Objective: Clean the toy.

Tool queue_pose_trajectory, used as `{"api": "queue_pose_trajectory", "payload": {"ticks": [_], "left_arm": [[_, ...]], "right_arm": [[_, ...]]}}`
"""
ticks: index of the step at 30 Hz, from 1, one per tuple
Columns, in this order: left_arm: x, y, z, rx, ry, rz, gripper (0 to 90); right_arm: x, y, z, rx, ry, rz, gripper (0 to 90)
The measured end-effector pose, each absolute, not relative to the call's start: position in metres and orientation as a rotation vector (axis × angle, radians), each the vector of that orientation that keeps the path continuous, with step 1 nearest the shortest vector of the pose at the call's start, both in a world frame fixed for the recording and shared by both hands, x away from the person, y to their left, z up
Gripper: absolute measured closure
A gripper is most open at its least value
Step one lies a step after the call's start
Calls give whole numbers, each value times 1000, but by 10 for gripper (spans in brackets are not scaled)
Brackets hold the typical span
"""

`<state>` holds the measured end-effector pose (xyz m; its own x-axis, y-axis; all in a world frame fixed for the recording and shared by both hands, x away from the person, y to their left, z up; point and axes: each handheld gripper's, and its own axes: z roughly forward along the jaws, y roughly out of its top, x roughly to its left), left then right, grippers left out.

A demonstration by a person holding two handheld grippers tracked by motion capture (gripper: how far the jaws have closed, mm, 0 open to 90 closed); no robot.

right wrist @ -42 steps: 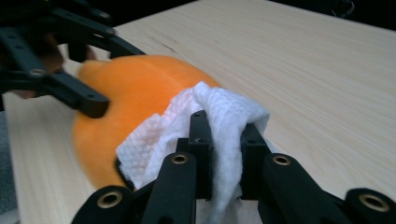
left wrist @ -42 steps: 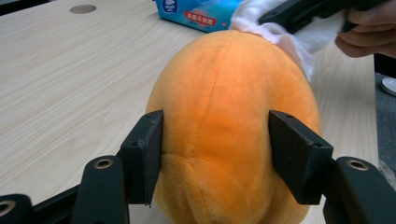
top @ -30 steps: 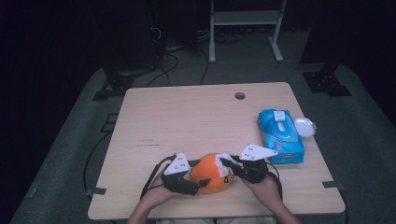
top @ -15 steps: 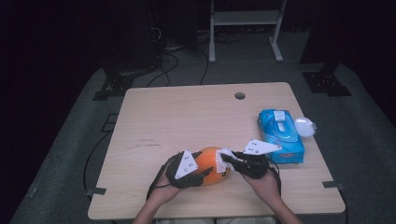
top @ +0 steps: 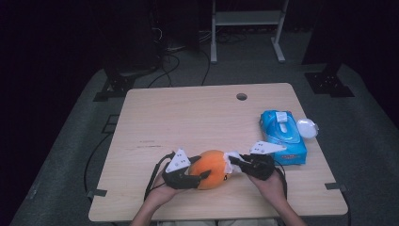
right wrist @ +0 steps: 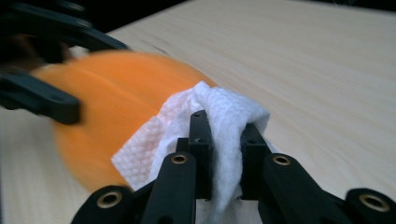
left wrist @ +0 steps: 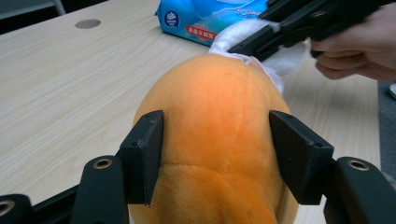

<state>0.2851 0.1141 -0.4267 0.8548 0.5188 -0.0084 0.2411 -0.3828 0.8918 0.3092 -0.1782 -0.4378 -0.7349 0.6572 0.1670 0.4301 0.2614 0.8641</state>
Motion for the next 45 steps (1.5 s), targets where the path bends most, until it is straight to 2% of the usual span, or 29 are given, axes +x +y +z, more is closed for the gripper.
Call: {"api": "queue_pose_trajectory", "payload": {"ticks": [3, 9, 18, 23, 26, 30, 34, 37, 42, 44, 45], "left_arm": [[284, 116, -427, 1982, 547, 323, 385], [282, 111, -429, 1996, 512, 326, 387], [280, 109, -429, 1999, 499, 308, 368], [280, 109, -430, 1994, 498, 298, 368], [279, 108, -429, 1996, 490, 298, 363], [282, 113, -422, 1958, 535, 275, 212], [286, 114, -430, 1965, 555, 254, 312], [281, 108, -429, 1992, 512, 278, 346], [278, 105, -425, 2004, 473, 291, 331], [281, 110, -423, 1982, 494, 265, 272], [282, 112, -424, 1967, 502, 243, 279]], "right_arm": [[313, -183, -444, 1063, 2316, 1475, 792], [299, -169, -418, 918, 2295, 1620, 792], [307, -179, -435, 1016, 2312, 1519, 791], [292, -162, -415, 852, 2314, 1570, 791], [291, -159, -417, 836, 2326, 1541, 792], [296, -167, -423, 890, 2335, 1547, 791], [293, -163, -420, 874, 2336, 1557, 791], [287, -156, -411, 800, 2335, 1563, 791], [291, -161, -414, 816, 2339, 1540, 792], [293, -166, -418, 857, 2331, 1527, 792], [292, -166, -418, 848, 2330, 1518, 792]]}}
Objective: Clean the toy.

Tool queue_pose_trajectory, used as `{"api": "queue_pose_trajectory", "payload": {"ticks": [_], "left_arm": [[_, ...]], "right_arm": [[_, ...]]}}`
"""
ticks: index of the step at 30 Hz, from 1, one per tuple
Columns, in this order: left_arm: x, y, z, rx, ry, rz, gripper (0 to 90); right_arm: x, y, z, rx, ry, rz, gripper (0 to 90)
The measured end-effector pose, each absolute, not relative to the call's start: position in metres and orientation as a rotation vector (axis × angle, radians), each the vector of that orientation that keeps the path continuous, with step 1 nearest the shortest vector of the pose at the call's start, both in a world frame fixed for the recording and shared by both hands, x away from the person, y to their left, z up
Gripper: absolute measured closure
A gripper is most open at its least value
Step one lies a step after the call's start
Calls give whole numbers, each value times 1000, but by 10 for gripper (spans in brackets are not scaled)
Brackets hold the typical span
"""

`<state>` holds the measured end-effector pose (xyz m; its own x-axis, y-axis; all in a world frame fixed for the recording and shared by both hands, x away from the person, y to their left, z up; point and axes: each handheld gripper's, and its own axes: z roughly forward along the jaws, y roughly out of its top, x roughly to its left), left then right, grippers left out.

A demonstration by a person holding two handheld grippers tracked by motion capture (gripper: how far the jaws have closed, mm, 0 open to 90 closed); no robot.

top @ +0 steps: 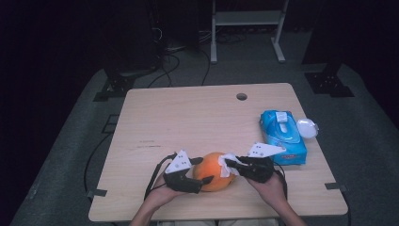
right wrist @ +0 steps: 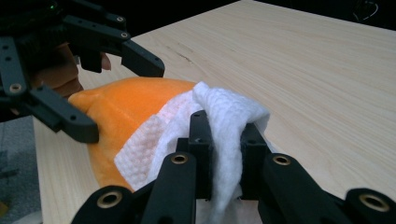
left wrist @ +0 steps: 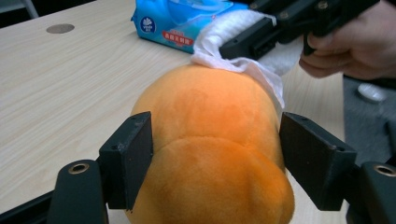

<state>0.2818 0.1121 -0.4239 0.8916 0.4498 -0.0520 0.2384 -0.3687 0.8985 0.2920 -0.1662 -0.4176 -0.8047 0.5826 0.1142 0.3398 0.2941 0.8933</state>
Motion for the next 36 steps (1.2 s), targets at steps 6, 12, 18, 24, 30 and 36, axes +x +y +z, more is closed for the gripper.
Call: {"api": "queue_pose_trajectory", "payload": {"ticks": [6, 12, 18, 24, 30, 36], "left_arm": [[278, 104, -428, 2002, 448, 267, 365], [279, 105, -421, 1988, 490, 285, 249], [279, 103, -429, 2027, 479, 266, 317], [273, 98, -424, 2042, 378, 293, 347], [279, 100, -428, 2011, 479, 237, 225], [274, 97, -426, 2050, 419, 307, 317]], "right_arm": [[282, -152, -408, 743, 2340, 1555, 791], [287, -155, -412, 782, 2332, 1516, 792], [281, -154, -409, 772, 2323, 1513, 792], [276, -145, -403, 702, 2332, 1488, 792], [279, -154, -407, 758, 2329, 1489, 792], [273, -144, -401, 699, 2338, 1497, 792]]}}
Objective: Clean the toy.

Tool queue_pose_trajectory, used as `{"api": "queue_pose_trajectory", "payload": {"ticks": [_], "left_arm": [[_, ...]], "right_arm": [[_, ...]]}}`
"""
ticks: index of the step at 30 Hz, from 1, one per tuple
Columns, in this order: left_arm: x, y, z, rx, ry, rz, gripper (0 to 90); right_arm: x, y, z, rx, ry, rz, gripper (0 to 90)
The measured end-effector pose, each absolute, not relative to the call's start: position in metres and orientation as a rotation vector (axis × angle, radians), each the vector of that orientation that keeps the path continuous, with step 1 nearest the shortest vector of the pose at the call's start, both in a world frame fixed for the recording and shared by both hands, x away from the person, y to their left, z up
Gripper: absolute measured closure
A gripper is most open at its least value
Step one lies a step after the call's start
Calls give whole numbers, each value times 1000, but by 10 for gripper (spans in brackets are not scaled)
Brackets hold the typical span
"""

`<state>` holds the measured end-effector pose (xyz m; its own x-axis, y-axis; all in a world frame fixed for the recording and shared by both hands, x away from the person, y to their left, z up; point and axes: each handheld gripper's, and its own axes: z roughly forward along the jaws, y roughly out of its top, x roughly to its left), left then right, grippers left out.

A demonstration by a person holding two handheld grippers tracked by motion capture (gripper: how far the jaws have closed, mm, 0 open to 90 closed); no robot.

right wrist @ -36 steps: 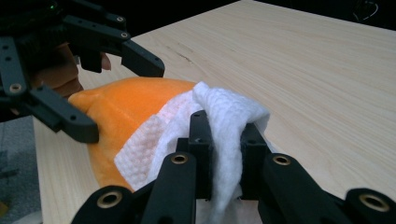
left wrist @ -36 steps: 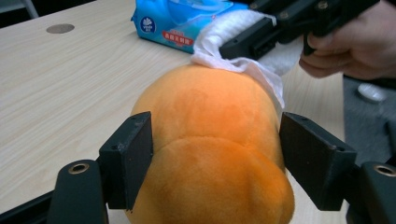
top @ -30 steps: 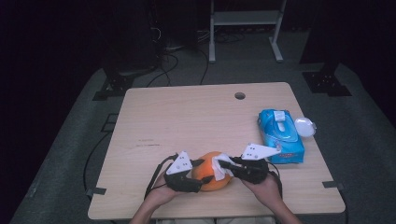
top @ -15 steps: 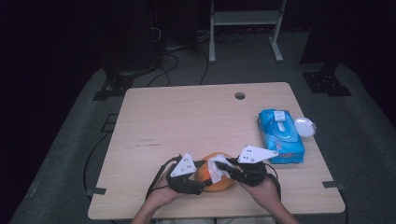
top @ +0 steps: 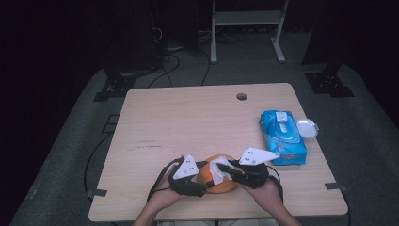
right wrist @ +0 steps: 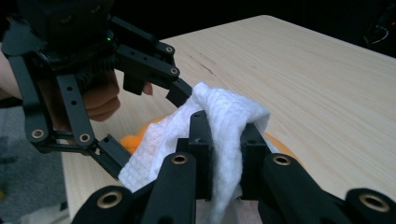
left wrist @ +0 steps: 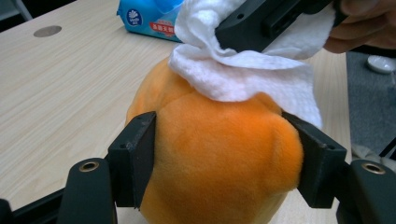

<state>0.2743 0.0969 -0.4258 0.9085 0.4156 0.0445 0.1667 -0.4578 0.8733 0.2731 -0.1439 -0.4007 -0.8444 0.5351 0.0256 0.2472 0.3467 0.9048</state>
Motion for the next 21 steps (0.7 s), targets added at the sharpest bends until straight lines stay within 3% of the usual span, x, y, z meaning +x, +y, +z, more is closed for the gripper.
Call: {"api": "queue_pose_trajectory", "payload": {"ticks": [5, 7, 8, 12, 15, 18, 21], "left_arm": [[281, 102, -428, 2008, 519, 231, 195], [281, 102, -428, 2016, 519, 217, 202], [280, 102, -428, 2021, 508, 225, 257], [276, 98, -427, 2035, 463, 267, 317], [275, 98, -427, 2035, 458, 265, 308], [278, 103, -428, 2009, 498, 234, 170], [279, 102, -430, 2022, 504, 229, 203]], "right_arm": [[283, -158, -407, 799, 2329, 1485, 792], [282, -159, -406, 800, 2329, 1476, 792], [279, -156, -404, 786, 2322, 1471, 792], [270, -143, -398, 690, 2332, 1498, 791], [265, -135, -397, 646, 2325, 1435, 792], [271, -144, -398, 679, 2315, 1394, 792], [275, -152, -399, 730, 2308, 1418, 792]]}}
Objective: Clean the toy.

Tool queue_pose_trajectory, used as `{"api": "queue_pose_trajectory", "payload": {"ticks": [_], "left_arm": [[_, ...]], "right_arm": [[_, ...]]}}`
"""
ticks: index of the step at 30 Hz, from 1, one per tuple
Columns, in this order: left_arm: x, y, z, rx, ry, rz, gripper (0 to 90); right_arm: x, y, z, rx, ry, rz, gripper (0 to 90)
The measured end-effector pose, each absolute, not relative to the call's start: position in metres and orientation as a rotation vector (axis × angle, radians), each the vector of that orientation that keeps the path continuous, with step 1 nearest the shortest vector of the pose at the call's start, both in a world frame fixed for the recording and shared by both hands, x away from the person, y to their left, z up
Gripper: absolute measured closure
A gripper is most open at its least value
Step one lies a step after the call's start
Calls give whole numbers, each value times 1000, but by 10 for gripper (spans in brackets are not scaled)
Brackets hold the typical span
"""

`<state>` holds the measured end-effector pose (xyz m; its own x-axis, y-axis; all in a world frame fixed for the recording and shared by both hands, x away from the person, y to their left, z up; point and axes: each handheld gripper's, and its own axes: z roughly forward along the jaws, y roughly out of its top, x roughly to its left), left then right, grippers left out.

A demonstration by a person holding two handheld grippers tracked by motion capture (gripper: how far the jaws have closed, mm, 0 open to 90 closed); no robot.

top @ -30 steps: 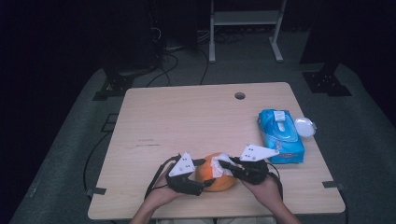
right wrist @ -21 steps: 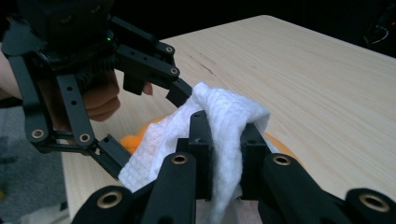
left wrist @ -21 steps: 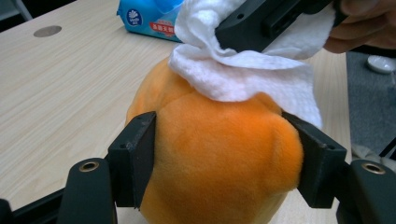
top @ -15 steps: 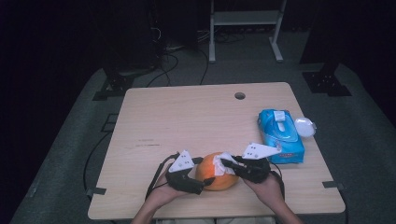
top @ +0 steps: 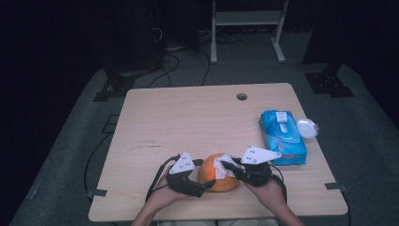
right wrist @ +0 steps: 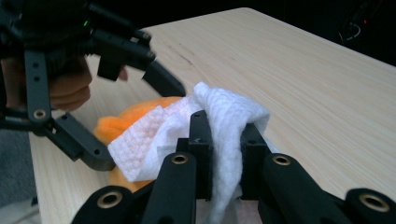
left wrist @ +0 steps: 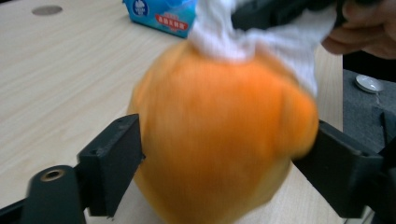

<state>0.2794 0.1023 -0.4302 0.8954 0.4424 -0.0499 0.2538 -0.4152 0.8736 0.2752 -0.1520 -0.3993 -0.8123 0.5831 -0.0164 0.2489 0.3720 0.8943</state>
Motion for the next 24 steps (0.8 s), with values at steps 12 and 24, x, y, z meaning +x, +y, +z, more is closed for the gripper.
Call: {"api": "queue_pose_trajectory", "payload": {"ticks": [12, 24], "left_arm": [[276, 103, -432, 2076, 443, 289, 350], [275, 95, -422, 2034, 485, 284, 272]], "right_arm": [[269, -140, -396, 677, 2338, 1423, 792], [280, -152, -406, 797, 2341, 1458, 792]]}}
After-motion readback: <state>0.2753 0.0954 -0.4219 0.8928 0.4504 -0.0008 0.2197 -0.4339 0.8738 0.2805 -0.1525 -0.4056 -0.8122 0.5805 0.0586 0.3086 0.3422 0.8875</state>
